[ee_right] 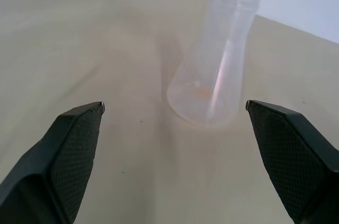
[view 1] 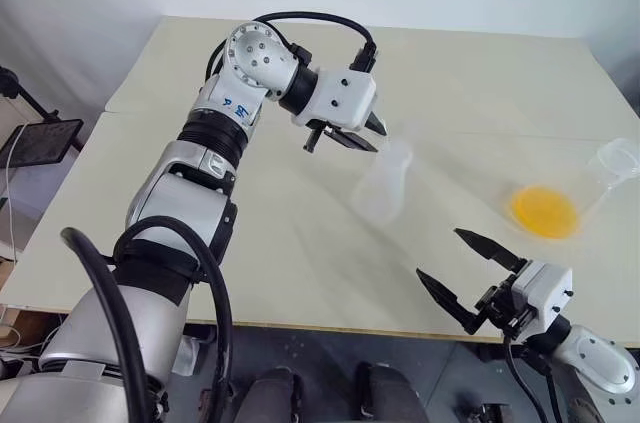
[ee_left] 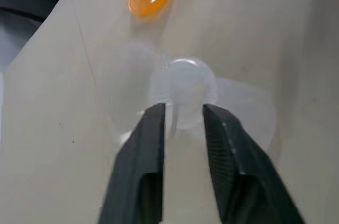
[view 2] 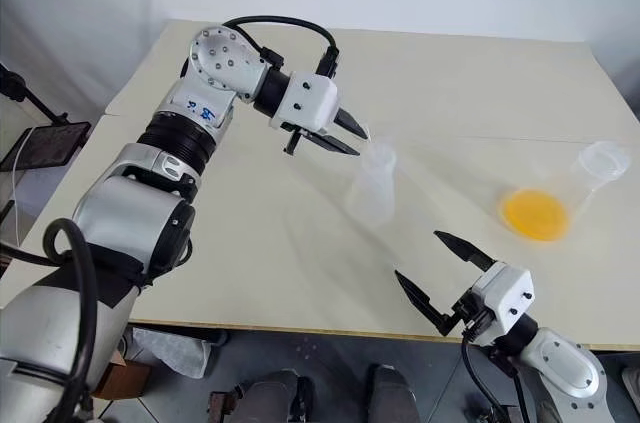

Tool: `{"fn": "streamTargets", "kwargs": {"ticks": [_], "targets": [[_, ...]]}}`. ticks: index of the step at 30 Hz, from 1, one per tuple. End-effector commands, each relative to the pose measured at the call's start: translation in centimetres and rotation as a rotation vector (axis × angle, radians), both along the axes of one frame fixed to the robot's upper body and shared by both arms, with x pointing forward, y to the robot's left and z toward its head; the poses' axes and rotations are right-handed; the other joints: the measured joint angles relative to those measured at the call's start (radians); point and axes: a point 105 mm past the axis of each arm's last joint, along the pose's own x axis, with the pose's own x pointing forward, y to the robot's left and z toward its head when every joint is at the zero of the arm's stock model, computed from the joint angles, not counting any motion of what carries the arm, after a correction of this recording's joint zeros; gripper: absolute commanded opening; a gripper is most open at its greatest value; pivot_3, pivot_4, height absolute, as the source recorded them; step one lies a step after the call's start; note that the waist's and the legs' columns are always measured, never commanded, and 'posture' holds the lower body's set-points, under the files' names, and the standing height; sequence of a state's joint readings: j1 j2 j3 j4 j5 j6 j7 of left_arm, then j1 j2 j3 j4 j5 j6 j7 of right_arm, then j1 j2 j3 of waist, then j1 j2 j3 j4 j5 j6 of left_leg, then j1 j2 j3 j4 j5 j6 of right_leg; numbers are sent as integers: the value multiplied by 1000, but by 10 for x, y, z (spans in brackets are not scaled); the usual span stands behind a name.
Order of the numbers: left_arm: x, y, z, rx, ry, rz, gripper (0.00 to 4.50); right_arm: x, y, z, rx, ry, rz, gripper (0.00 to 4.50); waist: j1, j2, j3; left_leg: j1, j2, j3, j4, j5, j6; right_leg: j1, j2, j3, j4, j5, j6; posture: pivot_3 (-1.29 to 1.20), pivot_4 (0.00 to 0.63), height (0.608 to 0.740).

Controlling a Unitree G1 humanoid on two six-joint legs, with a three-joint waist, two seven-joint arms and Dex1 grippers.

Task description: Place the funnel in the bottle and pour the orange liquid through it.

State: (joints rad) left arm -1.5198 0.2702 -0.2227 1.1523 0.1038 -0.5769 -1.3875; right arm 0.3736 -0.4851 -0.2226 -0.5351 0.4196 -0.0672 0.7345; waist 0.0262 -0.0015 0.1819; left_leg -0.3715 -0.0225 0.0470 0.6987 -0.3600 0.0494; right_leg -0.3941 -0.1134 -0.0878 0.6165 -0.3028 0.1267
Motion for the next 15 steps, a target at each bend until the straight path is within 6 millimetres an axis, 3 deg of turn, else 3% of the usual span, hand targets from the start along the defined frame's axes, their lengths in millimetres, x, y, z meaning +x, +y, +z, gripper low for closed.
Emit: {"fn": "streamTargets", "kwargs": {"ticks": [1,8,15], "targets": [[-8,-1,19,-72,23,-44,2410,-4,-1,18,18,-86,-22,4500,1,0,0,0,0,0,0,0,0,0,0,0,0,0,0,0,150,740],[-15,31,17,-248,258,-84,4478,-5,-16,32,52,-136,-107,4500,-2,1,-1,1,0,0,0,0,0,0,0,0,2,0,0,0,150,740],[-19,97,-24,-469,448,58,4478,-26,-52,38,66,-158,-319,4500,-5,3,-2,2,1,-3,0,0,0,0,-1,1,5,0,0,0,150,740]]}}
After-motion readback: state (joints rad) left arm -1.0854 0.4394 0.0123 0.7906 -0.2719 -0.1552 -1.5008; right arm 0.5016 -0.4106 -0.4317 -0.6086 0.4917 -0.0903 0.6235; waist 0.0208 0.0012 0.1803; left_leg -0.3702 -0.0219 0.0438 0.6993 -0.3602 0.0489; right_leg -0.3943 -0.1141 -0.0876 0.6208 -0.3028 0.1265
